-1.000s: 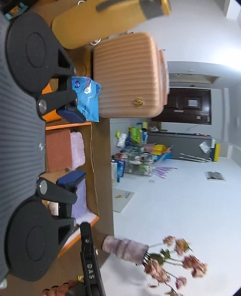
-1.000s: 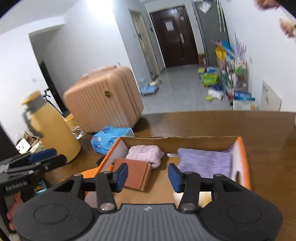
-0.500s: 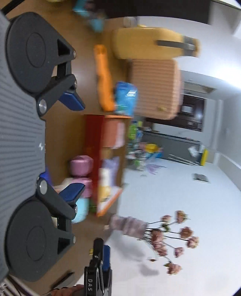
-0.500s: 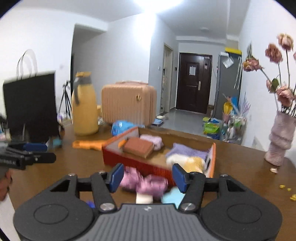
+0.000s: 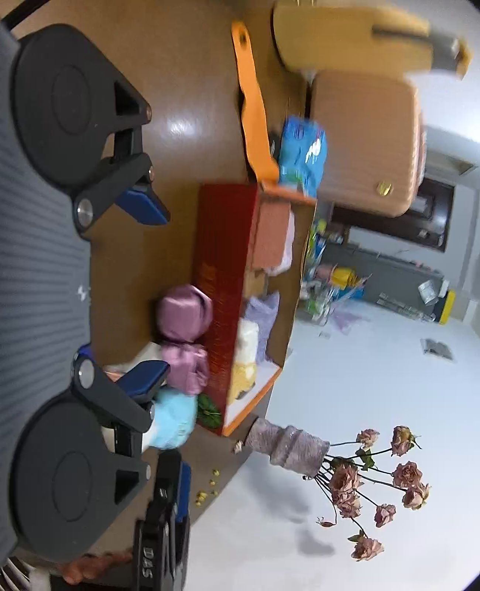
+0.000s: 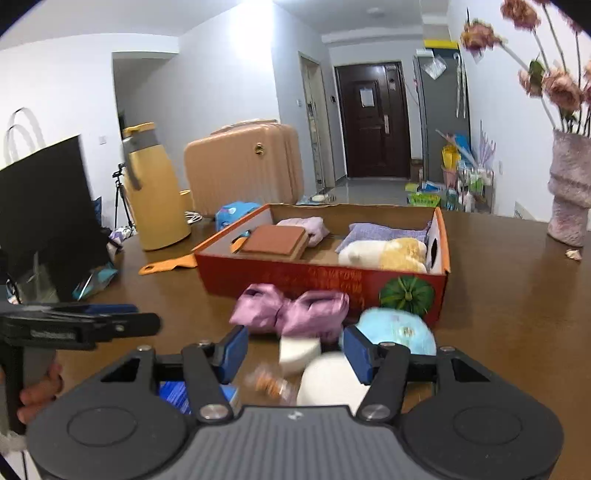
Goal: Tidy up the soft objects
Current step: 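Close both grippers on the pink satin bow, then carry the pink bow with both grippers into the box and open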
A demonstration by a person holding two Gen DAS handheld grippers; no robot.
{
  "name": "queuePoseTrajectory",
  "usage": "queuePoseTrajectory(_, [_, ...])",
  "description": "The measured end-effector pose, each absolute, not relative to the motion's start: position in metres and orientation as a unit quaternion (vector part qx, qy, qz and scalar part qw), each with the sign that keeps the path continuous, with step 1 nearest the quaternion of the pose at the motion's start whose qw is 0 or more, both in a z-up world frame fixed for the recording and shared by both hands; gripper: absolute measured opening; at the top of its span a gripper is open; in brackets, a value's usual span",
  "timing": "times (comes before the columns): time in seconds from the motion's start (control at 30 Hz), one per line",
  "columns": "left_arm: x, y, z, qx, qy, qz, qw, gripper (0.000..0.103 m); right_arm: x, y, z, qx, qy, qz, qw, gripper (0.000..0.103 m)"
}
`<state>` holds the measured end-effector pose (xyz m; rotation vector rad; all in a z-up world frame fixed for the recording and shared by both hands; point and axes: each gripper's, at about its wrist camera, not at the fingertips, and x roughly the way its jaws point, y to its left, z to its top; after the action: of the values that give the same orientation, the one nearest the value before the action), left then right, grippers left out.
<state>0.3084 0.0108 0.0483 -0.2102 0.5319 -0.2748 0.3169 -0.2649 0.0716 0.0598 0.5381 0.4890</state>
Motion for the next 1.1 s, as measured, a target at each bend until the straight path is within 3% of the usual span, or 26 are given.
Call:
queuePoseTrajectory(0.2, [0.394,0.001,0.025,-0.139,0.307,-0.169,0.926,0.064,0.413,-0.252,0.051,0.052,0.333,0.218,0.916,0.041])
queuePoseTrajectory(0.27, [0.41,0.003,0.016,-0.156,0.323,-0.19,0.914,0.041,0.434,-0.249,0.039,0.056,0.358,0.209,0.908,0.037])
queuePoseTrajectory(0.33, [0.418,0.008,0.005,-0.175,0.341,-0.212,0.899,0.032,0.442,-0.246,0.032,0.054,0.366,0.218,0.903,0.034])
queuePoseTrajectory(0.43, [0.42,0.016,-0.001,-0.199,0.349,-0.219,0.889,0.029,0.449,-0.245,0.02,0.064,0.369,0.241,0.895,0.029])
queuePoseTrajectory(0.5, [0.417,0.016,0.0,-0.198,0.345,-0.22,0.891,0.027,0.449,-0.242,0.017,0.052,0.365,0.243,0.897,0.015])
queuePoseTrajectory(0.6, [0.415,0.014,0.001,-0.19,0.342,-0.219,0.894,0.024,0.445,-0.233,0.018,0.025,0.357,0.249,0.9,0.011])
queuePoseTrajectory(0.83, [0.385,0.011,0.045,-0.168,0.278,-0.222,0.919,0.021,0.419,-0.228,0.056,-0.009,0.292,0.245,0.925,0.009])
queuePoseTrajectory(1.1, [0.284,0.008,0.097,-0.144,0.203,-0.215,0.944,0.021,0.338,-0.218,0.112,-0.044,0.205,0.274,0.938,0.009])
